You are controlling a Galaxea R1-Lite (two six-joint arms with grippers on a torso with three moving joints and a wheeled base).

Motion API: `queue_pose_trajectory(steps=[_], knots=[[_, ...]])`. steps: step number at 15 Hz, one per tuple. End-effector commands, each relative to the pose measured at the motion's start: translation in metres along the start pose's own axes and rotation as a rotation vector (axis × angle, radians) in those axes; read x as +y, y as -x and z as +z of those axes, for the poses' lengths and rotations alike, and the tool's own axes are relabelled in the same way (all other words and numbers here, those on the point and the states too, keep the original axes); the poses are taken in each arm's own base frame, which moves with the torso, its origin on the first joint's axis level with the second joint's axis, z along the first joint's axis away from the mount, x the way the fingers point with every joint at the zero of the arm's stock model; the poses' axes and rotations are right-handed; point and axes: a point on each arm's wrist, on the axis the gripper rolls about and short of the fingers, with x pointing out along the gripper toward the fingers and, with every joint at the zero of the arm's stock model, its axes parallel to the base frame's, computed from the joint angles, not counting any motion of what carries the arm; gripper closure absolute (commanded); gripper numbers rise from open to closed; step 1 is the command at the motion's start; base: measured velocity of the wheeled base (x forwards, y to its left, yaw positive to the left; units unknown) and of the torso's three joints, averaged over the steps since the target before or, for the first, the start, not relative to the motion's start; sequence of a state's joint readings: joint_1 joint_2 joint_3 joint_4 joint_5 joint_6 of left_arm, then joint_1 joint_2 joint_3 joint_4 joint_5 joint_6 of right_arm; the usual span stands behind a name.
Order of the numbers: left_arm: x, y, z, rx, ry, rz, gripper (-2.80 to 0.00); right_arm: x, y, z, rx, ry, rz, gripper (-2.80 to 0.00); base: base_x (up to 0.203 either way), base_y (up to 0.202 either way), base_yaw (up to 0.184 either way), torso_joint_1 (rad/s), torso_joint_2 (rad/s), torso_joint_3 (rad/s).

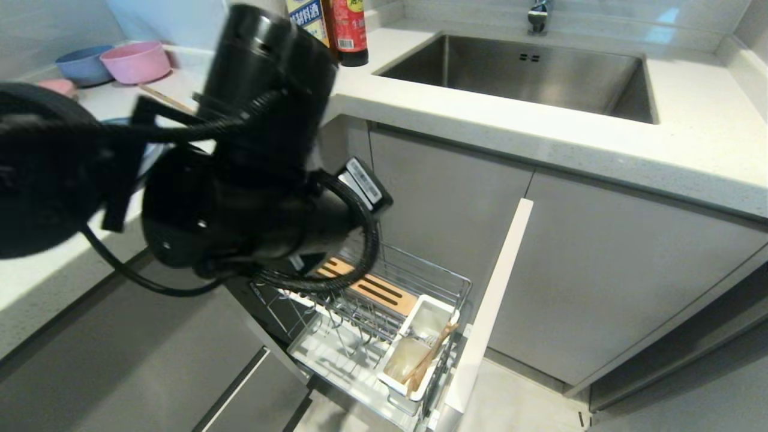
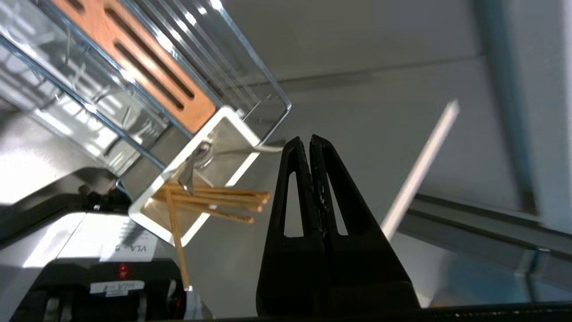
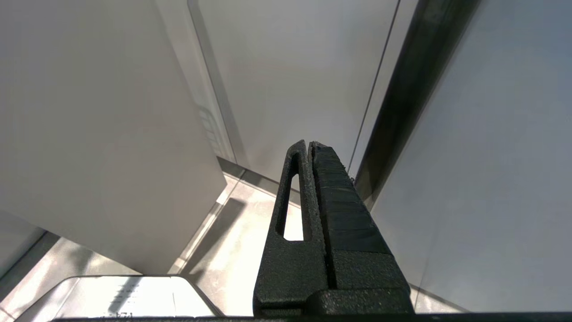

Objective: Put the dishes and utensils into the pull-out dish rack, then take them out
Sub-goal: Take the fork out of the cupboard

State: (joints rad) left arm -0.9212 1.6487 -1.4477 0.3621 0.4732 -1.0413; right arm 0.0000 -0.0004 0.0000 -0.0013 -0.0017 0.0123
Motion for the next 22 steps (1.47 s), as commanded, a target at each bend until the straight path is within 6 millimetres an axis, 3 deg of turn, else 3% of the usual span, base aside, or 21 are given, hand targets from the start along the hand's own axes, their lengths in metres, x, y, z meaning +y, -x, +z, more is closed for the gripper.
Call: queue_pose_trajectory(steps=[1,6,11,12,16,22], knots=[[0.003,-0.023,-0.028,0.029,-0.038,0.053,0.00,0.000,0.000,0.000,0.002,0.000,0.000,0.00,0.000,0.000,0.000,0.000,0.00,0.000],[0.044,-0.036,-0.063,0.087,-0.070,0.190,0.00,0.000,0.000,0.000,0.002,0.000,0.000,0.00,0.000,0.000,0.000,0.000,0.00,0.000],[0.058,-0.027,-0.073,0.177,-0.029,0.167,0.00,0.000,0.000,0.000,0.002,0.000,0.000,0.00,0.000,0.000,0.000,0.000,0.00,0.000],[0.058,-0.028,-0.073,0.190,-0.026,0.165,-2.80,0.000,0.000,0.000,0.002,0.000,0.000,0.00,0.000,0.000,0.000,0.000,0.00,0.000],[0.059,-0.038,-0.071,0.189,-0.002,0.168,-2.80,0.000,0.000,0.000,0.002,0.000,0.000,0.00,0.000,0.000,0.000,0.000,0.00,0.000],[0.063,-0.075,-0.077,0.312,0.038,0.186,-2.80,0.000,0.000,0.000,0.002,0.000,0.000,0.00,0.000,0.000,0.000,0.000,0.00,0.000]])
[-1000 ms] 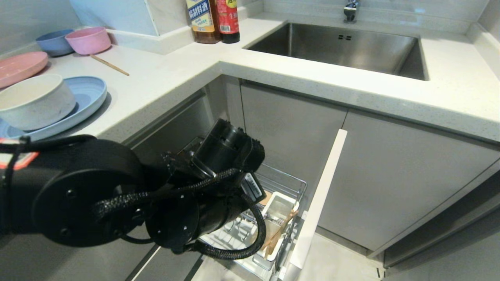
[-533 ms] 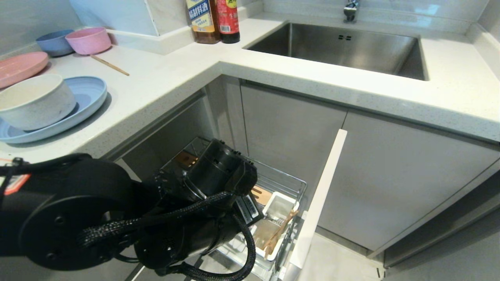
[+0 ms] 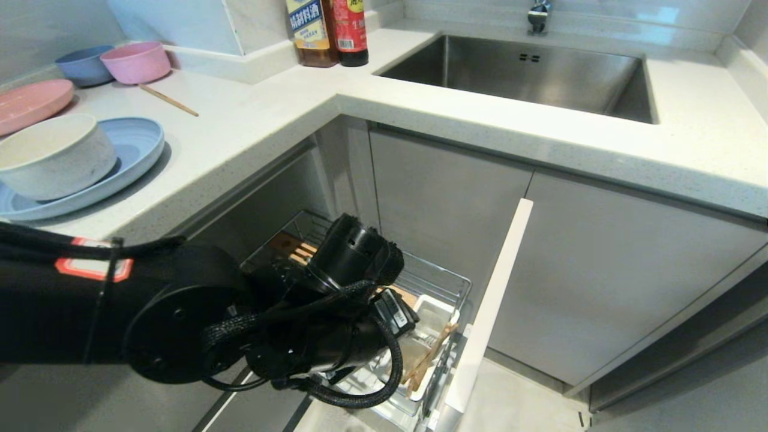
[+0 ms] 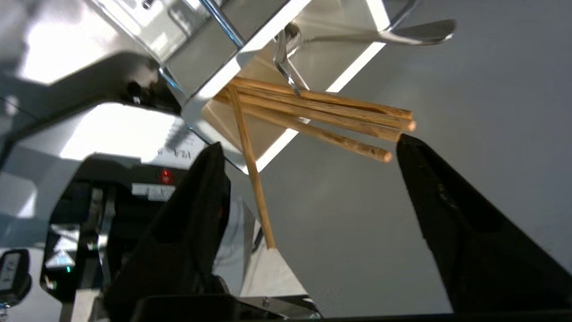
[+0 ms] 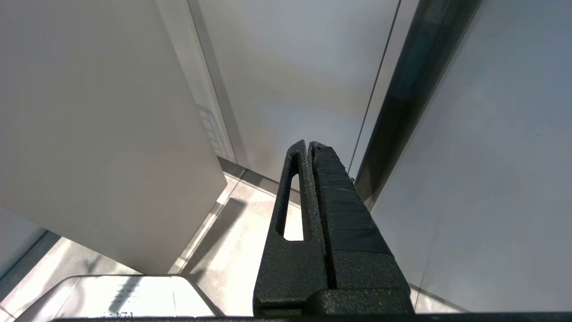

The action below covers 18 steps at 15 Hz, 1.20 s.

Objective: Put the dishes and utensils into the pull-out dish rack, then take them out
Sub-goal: Take the fork out of the cupboard

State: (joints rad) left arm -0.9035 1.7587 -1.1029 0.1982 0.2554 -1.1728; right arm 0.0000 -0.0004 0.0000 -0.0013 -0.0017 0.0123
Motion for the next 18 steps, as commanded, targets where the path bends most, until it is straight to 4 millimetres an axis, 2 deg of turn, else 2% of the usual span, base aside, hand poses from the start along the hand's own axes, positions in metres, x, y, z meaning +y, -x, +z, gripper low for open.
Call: queue_pose_trajectory(steps=[1,4,8,10,18], knots=[[0.000,-0.017,0.001,0.028,0.013,0.029,-2.80,0.000,0.000,0.000,0.002,0.000,0.000,0.00,0.000,0.000,0.000,0.000,0.00,0.000],[0.001,-0.035,0.011,0.095,0.056,0.030,-2.80,0.000,0.000,0.000,0.002,0.000,0.000,0.00,0.000,0.000,0.000,0.000,0.00,0.000],[-0.001,-0.051,0.026,0.102,0.099,0.031,-2.80,0.000,0.000,0.000,0.002,0.000,0.000,0.00,0.000,0.000,0.000,0.000,0.00,0.000],[-0.002,-0.058,0.027,0.118,0.117,0.031,-2.80,0.000,0.000,0.000,0.002,0.000,0.000,0.00,0.000,0.000,0.000,0.000,0.00,0.000],[-0.009,-0.071,0.031,0.159,0.133,0.013,-2.80,0.000,0.000,0.000,0.002,0.000,0.000,0.00,0.000,0.000,0.000,0.000,0.00,0.000]])
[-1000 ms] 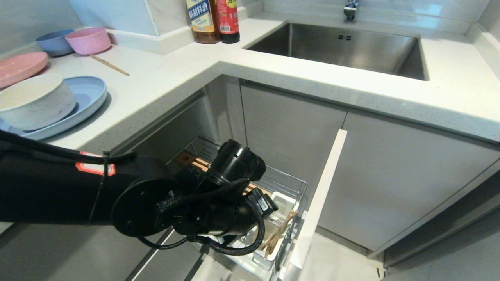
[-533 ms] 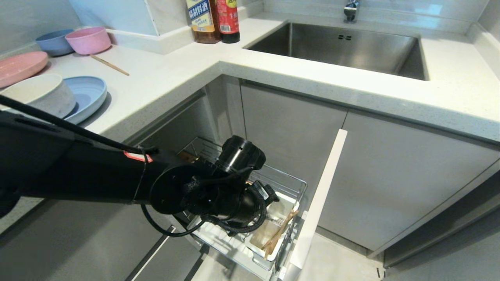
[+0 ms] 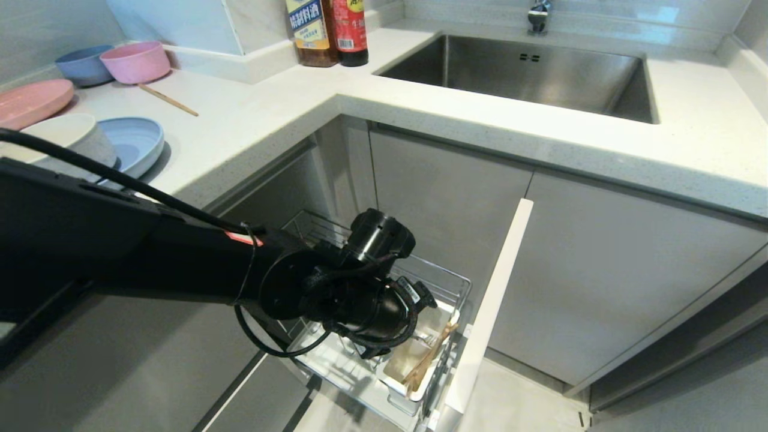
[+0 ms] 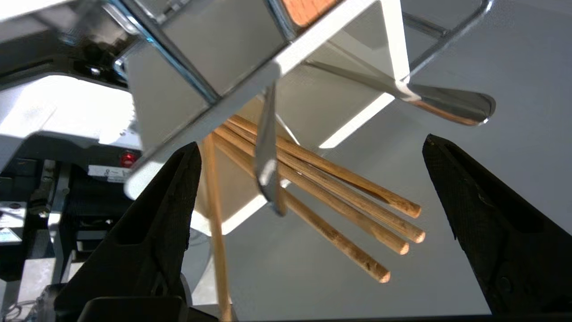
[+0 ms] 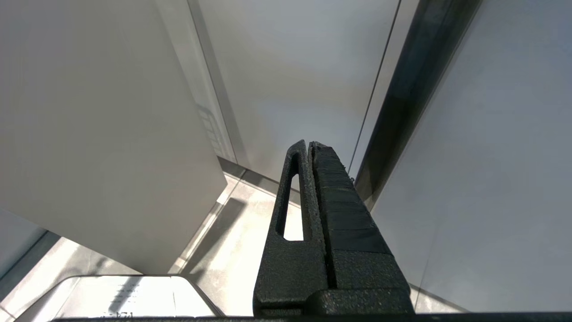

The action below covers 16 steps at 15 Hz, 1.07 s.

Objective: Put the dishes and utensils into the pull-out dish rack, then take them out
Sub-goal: Take the fork out of the cupboard

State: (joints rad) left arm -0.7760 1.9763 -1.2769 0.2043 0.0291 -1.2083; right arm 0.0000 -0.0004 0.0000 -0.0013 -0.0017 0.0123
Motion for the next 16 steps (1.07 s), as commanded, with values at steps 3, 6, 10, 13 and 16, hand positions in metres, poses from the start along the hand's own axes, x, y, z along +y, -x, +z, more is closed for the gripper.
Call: queue_pose_trajectory(steps=[3,6,10,13,16], knots=[[0.0004,-0.0070,0.0000,0.012,0.009,0.010,-2.80,0.0000,-0.0001,-0.0004,0.002,0.000,0.000,0.00,0.000,0.000,0.000,0.000,0.00,0.000],[-0.0006,-0.0090,0.0001,0.017,0.008,0.009,-2.80,0.0000,-0.0001,-0.0004,0.002,0.000,0.000,0.00,0.000,0.000,0.000,0.000,0.00,0.000],[-0.0006,-0.0104,0.0001,0.019,0.007,0.013,-2.80,0.0000,0.0000,0.0000,0.000,0.000,0.000,0.00,0.000,0.000,0.000,0.000,0.00,0.000],[-0.0004,-0.0107,0.0001,0.016,0.006,0.015,0.00,0.0000,-0.0001,-0.0004,0.002,0.000,0.000,0.00,0.000,0.000,0.000,0.000,0.00,0.000],[-0.0006,-0.0109,-0.0005,0.017,0.003,0.015,0.00,0.0000,-0.0001,-0.0004,0.002,0.000,0.000,0.00,0.000,0.000,0.000,0.000,0.00,0.000]])
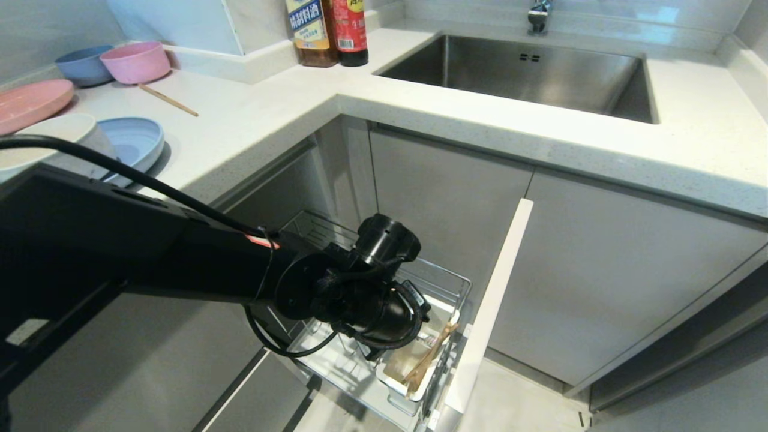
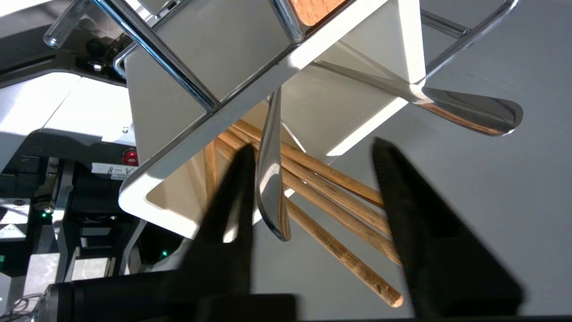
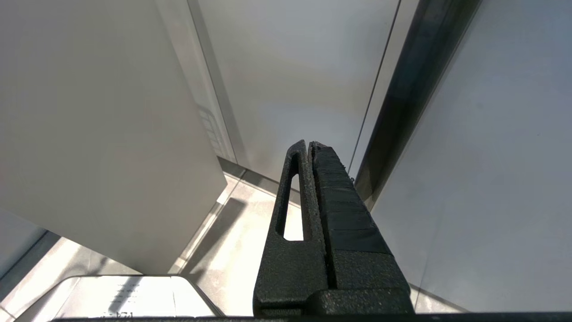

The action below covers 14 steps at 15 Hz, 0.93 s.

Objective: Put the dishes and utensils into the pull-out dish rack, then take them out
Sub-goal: Take the fork out of the cupboard

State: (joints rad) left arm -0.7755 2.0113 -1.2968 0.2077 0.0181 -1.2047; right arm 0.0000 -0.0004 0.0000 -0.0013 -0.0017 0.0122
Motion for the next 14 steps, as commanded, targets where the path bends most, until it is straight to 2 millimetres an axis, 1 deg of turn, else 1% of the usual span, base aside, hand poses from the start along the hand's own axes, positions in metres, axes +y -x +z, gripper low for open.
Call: queue_pose_trajectory(steps=[1,6,8,10,12,14], knots=[[0.000,0.000,0.000,0.000,0.007,0.000,0.00,0.000,0.000,0.000,0.002,0.000,0.000,0.00,0.000,0.000,0.000,0.000,0.00,0.000],[-0.001,0.001,-0.001,0.000,0.002,-0.002,0.00,0.000,0.000,0.000,0.002,0.000,0.000,0.00,0.000,0.000,0.000,0.000,0.00,0.000],[-0.002,0.004,-0.002,-0.006,-0.001,-0.010,0.00,0.000,0.000,0.000,0.002,0.000,0.000,0.00,0.000,0.000,0.000,0.000,0.00,0.000],[-0.007,0.017,-0.001,-0.020,-0.002,-0.044,0.00,0.000,0.000,0.000,0.002,0.000,0.000,0.00,0.000,0.000,0.000,0.000,0.00,0.000],[-0.012,0.041,-0.001,-0.036,-0.007,-0.091,0.00,0.000,0.000,0.000,0.002,0.000,0.000,0.00,0.000,0.000,0.000,0.000,0.00,0.000],[-0.015,0.060,-0.005,-0.033,-0.020,-0.109,0.00,0.000,0.000,0.000,0.002,0.000,0.000,0.00,0.000,0.000,0.000,0.000,0.00,0.000]])
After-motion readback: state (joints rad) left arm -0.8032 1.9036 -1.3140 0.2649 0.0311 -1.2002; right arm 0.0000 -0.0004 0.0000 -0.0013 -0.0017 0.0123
